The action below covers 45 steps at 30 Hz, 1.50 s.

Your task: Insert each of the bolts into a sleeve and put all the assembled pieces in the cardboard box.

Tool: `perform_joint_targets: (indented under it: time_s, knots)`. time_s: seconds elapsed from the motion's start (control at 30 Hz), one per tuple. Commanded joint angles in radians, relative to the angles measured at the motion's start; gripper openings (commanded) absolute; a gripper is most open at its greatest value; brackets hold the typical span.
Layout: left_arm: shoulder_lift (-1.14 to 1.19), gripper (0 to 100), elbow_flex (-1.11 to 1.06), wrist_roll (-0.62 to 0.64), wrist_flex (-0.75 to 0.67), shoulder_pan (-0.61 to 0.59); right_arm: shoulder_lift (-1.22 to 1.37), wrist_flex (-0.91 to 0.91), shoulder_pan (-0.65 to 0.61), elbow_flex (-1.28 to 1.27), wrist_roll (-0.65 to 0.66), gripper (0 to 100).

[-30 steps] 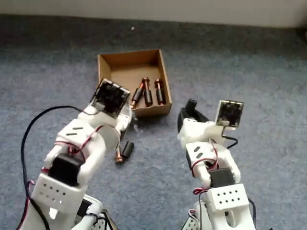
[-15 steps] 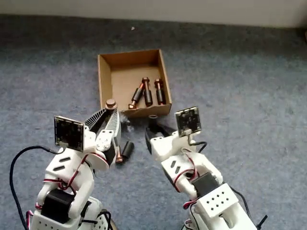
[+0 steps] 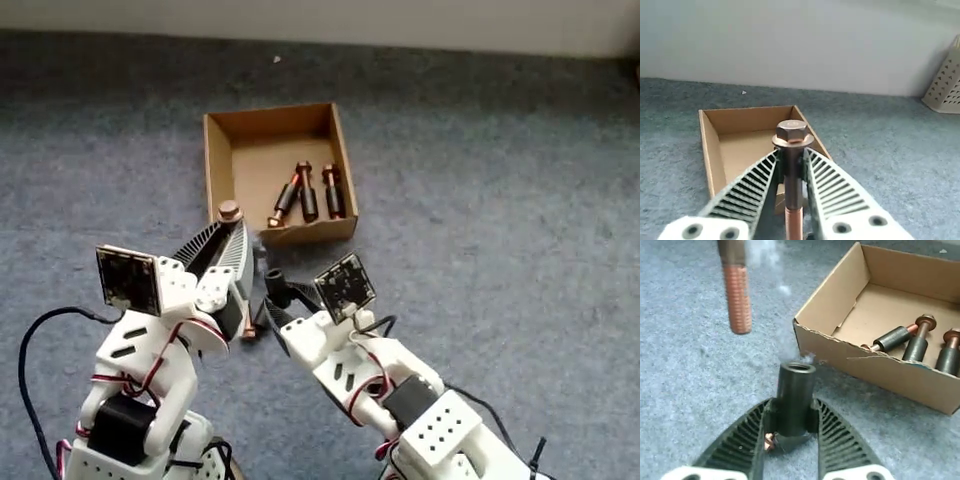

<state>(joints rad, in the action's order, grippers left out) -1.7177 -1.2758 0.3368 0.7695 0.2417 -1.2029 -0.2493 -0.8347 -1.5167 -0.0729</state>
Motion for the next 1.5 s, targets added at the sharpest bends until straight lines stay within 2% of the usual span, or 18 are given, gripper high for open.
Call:
perform_joint_targets:
  time_s: [0.0,0.2,0.33,0.57,0.8,1.13,1.2,1.33,1.47]
  knots:
    - [-0.010,1,-0.018,0.012,-0.071,0.042,-0.022,0.039,-0.010,0.015,0.011,0.5]
    - [-0.010,1,-0.025,0.012,-0.083,0.048,-0.022,0.076,-0.021,0.015,0.012,0.5]
    - [-0.012,1,-0.025,0.014,-0.080,0.048,-0.022,0.124,-0.025,-0.005,0.141,0.5]
    - [-0.018,1,-0.025,0.017,-0.080,0.048,-0.022,0.400,-0.058,-0.156,0.244,0.5]
    - [-0.018,1,-0.027,0.017,-0.078,0.050,-0.022,0.437,-0.001,-0.171,0.242,0.5]
    - [-0.019,1,-0.025,0.012,-0.028,0.074,-0.022,0.549,0.005,-0.177,0.242,0.5]
    - [-0.019,4,-0.025,0.012,-0.015,0.082,-0.022,0.549,0.007,-0.176,0.242,0.5]
    - [-0.019,18,-0.022,0.012,0.012,0.073,-0.022,0.549,0.041,-0.176,0.241,0.5]
    - [-0.021,20,0.012,-0.012,0.081,0.073,-0.022,0.549,0.070,-0.176,0.227,0.5]
